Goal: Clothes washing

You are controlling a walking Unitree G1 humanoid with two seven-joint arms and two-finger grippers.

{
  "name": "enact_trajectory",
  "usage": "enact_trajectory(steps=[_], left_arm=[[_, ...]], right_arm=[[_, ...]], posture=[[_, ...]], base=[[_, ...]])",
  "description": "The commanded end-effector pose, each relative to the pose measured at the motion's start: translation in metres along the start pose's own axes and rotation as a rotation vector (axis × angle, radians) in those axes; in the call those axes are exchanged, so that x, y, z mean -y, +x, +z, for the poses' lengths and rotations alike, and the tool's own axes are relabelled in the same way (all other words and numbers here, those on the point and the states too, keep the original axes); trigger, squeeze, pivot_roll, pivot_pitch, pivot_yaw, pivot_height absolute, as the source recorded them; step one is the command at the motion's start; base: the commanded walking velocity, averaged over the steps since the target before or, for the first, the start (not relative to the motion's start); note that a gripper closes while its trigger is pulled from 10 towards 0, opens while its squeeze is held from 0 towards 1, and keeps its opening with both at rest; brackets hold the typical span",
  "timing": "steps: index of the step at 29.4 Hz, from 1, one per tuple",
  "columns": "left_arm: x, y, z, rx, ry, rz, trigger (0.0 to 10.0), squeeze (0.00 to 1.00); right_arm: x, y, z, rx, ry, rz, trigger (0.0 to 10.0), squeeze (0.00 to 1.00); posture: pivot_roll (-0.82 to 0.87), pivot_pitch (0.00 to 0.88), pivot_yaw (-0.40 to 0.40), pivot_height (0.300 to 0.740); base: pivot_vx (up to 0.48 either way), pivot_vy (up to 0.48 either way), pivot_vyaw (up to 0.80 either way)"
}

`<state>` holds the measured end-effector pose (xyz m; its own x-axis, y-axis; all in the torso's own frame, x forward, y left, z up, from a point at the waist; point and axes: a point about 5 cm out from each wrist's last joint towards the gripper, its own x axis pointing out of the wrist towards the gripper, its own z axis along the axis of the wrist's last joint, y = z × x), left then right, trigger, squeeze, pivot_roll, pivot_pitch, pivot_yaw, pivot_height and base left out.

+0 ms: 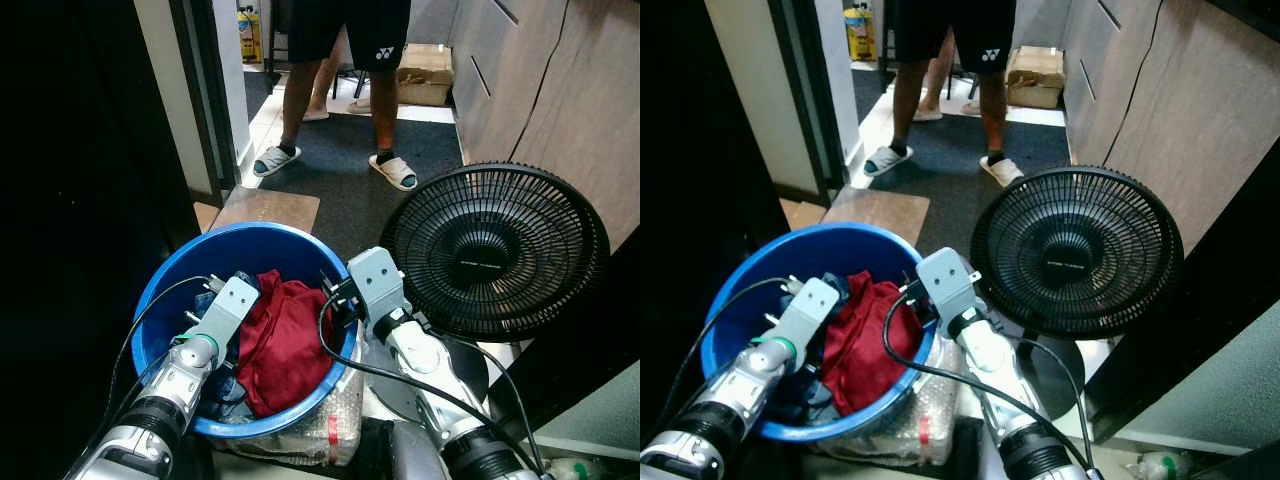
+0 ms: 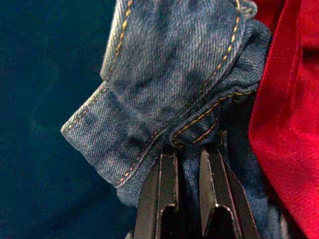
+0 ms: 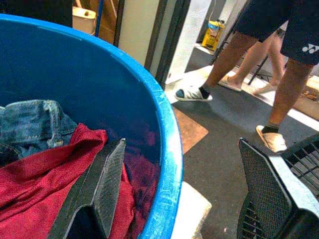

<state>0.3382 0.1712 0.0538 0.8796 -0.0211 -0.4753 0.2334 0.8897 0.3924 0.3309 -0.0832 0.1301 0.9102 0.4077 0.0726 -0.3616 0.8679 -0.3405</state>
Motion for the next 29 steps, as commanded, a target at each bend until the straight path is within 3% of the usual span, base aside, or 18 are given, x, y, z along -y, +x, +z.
enact_trajectory(steps=[1,2,4,5,6,7,10,14,19,21,25,29], left_arm=[[0.015,-0.005,-0.031,-0.077,-0.043,-0.057,0.0,0.0],[0.015,-0.005,-0.031,-0.077,-0.043,-0.057,0.0,0.0],[0.015,-0.012,0.01,0.155,-0.143,-0.109,0.6,0.0],[0.015,-0.012,0.01,0.155,-0.143,-0.109,0.6,0.0],[0.013,-0.029,0.05,0.364,-0.21,-0.164,10.0,0.0],[0.011,-0.046,0.079,0.49,-0.246,-0.199,10.0,0.0],[0.011,-0.049,0.084,0.513,-0.253,-0.205,10.0,0.0],[0.008,-0.084,0.139,0.735,-0.359,-0.266,10.0,0.0],[0.001,-0.1,0.164,0.827,-0.406,-0.263,10.0,0.0],[-0.023,-0.12,0.198,0.943,-0.468,-0.219,10.0,0.0],[-0.039,-0.13,0.218,1.004,-0.466,-0.181,10.0,0.0],[-0.049,-0.128,0.223,0.995,-0.412,-0.113,10.0,0.0]], right_arm=[[0.0,-0.01,-0.023,-0.107,0.013,-0.012,10.0,0.0],[0.0,-0.01,-0.023,-0.107,0.013,-0.012,10.0,0.0],[0.002,-0.008,-0.016,-0.069,0.023,-0.028,10.0,0.0],[0.002,-0.008,-0.016,-0.069,0.023,-0.028,10.0,0.0],[0.006,-0.006,-0.007,-0.028,0.033,-0.045,10.0,0.0],[0.007,-0.003,-0.001,-0.002,0.039,-0.054,10.0,0.0],[0.008,-0.003,0.0,0.003,0.041,-0.055,10.0,0.0],[0.007,0.002,0.007,0.029,0.038,-0.047,10.0,0.0],[0.006,0.003,0.008,0.036,0.035,-0.045,10.0,0.0],[0.01,0.003,0.018,0.081,0.041,-0.063,10.0,0.0],[0.014,0.004,0.025,0.114,0.05,-0.082,10.0,0.0],[0.015,0.005,0.029,0.133,0.055,-0.083,10.0,0.0]], posture=[[0.09,0.084,0.005,0.478],[0.09,0.084,0.005,0.478],[0.09,0.082,0.006,0.478],[0.09,0.082,0.006,0.478],[0.09,0.08,0.003,0.478],[0.1,0.077,-0.002,0.478],[0.1,0.077,-0.002,0.478],[0.11,0.067,-0.013,0.478],[0.11,0.067,-0.013,0.478],[0.11,0.058,-0.017,0.478],[0.11,0.053,-0.017,0.478],[0.11,0.049,-0.011,0.478]], base=[[0.0,0.0,0.0],[0.0,0.0,0.0],[0.0,0.0,0.0],[0.0,0.0,0.0],[0.0,0.0,0.0],[0.0,0.0,0.0],[0.0,0.0,0.0],[0.0,0.0,0.0],[0.0,0.0,0.0],[0.0,0.0,0.0],[0.0,0.0,0.0],[0.0,0.0,0.0]])
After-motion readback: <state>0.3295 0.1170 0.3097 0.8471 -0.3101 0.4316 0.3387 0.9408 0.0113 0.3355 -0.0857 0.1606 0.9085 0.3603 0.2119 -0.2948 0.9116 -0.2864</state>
